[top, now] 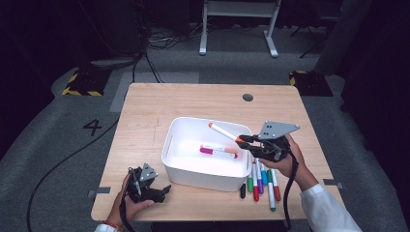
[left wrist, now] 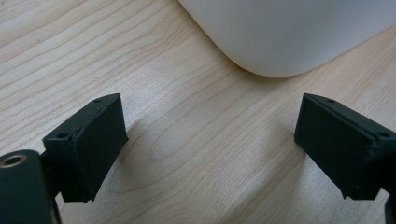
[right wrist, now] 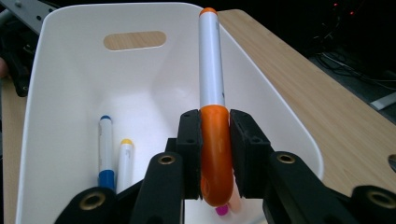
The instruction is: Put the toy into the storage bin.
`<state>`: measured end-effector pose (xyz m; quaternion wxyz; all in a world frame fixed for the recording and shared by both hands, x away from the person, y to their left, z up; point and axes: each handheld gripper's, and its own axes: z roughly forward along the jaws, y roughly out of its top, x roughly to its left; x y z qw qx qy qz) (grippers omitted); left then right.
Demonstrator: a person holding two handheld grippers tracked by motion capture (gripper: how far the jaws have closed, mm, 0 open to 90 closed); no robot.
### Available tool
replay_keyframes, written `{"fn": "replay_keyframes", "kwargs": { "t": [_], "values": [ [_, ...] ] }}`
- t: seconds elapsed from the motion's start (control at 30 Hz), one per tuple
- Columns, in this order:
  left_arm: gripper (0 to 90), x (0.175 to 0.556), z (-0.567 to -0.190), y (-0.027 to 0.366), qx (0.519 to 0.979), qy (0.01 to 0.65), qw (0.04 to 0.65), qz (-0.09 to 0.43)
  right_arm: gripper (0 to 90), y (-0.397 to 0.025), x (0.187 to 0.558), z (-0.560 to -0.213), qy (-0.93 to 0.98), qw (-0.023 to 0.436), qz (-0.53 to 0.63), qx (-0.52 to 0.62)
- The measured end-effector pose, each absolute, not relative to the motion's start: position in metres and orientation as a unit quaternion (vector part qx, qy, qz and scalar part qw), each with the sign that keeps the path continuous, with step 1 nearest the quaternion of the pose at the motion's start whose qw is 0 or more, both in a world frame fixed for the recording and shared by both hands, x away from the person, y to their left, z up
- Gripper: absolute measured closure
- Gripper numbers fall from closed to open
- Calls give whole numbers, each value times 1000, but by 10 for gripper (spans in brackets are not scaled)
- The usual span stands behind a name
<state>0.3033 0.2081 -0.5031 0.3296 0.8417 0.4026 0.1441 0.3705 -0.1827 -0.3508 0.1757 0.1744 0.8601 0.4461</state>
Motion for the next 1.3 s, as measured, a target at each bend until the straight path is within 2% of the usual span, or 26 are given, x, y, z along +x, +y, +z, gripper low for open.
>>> {"fn": "replay_keyframes", "kwargs": {
  "t": [0.53,0.63,1.0,1.3],
  "values": [
    [92,302,-503,208,841,407,327,141,754,-126,387,-373,910,104,378,132],
    [92,303,-503,208,841,405,330,142,754,-123,387,-374,919,101,362,123],
    [92,303,-503,208,841,405,329,144,753,-118,376,-378,940,43,325,94],
    [92,302,-503,208,840,405,329,144,747,-114,370,-379,947,35,309,83]
  ]
}}
